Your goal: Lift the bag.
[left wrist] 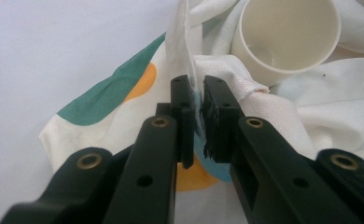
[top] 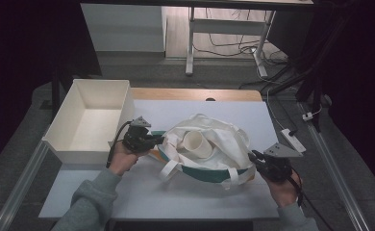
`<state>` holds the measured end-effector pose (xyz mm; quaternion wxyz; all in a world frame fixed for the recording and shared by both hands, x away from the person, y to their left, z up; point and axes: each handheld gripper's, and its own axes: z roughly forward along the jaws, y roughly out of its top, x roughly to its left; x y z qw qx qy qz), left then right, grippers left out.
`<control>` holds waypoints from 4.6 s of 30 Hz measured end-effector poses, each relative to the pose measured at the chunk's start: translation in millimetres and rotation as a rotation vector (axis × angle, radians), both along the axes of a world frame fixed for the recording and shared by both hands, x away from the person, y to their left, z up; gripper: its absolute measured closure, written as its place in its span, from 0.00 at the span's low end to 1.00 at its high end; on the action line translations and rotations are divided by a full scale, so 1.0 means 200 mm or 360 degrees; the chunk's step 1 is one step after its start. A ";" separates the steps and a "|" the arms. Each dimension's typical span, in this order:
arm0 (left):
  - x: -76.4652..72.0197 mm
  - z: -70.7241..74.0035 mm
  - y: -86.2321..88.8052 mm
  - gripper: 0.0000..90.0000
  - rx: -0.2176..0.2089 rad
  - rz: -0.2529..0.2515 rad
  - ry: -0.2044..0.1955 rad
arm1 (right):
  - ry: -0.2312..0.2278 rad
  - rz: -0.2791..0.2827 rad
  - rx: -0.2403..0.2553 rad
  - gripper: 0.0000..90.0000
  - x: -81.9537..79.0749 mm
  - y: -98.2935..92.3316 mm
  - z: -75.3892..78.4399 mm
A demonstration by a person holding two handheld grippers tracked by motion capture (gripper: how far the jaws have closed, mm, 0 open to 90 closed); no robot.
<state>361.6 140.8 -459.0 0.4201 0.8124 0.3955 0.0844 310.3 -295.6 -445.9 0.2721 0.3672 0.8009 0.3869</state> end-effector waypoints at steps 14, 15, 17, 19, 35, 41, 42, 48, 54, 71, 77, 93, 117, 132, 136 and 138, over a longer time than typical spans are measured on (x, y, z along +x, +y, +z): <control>-0.02 0.07 0.04 0.91 -0.0073 0.0004 -0.0053 | -0.0085 -0.0016 0.0024 0.87 0.00 -0.02 0.05; -0.02 0.08 0.04 0.91 -0.0080 0.0003 -0.0057 | -0.0093 -0.0017 0.0026 0.87 0.00 -0.02 0.06; -0.03 0.09 0.05 0.91 -0.0094 0.0007 -0.0066 | -0.0102 -0.0019 0.0029 0.87 0.01 -0.01 0.07; -0.03 0.10 0.06 0.91 -0.0102 0.0009 -0.0080 | -0.0114 -0.0021 0.0028 0.87 0.01 -0.01 0.08; -0.06 0.20 0.11 0.92 -0.0180 0.0033 -0.0173 | -0.0230 -0.0018 0.0064 0.87 0.02 -0.02 0.18; -0.07 0.23 0.14 0.92 -0.0206 0.0047 -0.0208 | -0.0263 -0.0023 0.0077 0.87 0.01 -0.02 0.21; -0.07 0.23 0.14 0.92 -0.0210 0.0052 -0.0211 | -0.0267 -0.0024 0.0077 0.87 0.01 -0.02 0.21; -0.07 0.24 0.16 0.93 -0.0233 0.0076 -0.0232 | -0.0288 -0.0028 0.0069 0.87 0.02 -0.03 0.25; -0.07 0.24 0.17 0.93 -0.0246 0.0088 -0.0236 | -0.0265 -0.0040 0.0080 0.88 0.05 -0.04 0.24; -0.09 0.40 0.28 0.96 -0.0418 0.0114 -0.0371 | -0.0505 -0.0078 0.0138 0.88 -0.01 -0.06 0.49; -0.05 0.36 0.23 0.97 -0.0345 0.0130 -0.0341 | -0.0483 -0.0088 0.0116 0.88 0.04 -0.03 0.48; 0.05 0.22 0.12 0.97 -0.0190 0.0161 -0.0233 | -0.0254 -0.0084 0.0156 0.88 0.22 -0.03 0.26; -0.02 0.49 0.25 0.97 -0.0342 0.0206 -0.0482 | -0.0608 -0.0057 0.0246 0.88 0.09 -0.03 0.62; 0.15 0.31 0.18 0.97 -0.0167 0.0276 -0.0308 | -0.0405 -0.0141 0.0213 0.89 0.35 0.00 0.45; 0.17 0.26 0.16 0.97 -0.0142 0.0261 -0.0262 | -0.0302 -0.0172 0.0177 0.89 0.43 0.00 0.33; 0.17 0.25 0.14 0.97 -0.0128 0.0253 -0.0252 | -0.0271 -0.0178 0.0160 0.89 0.45 -0.01 0.29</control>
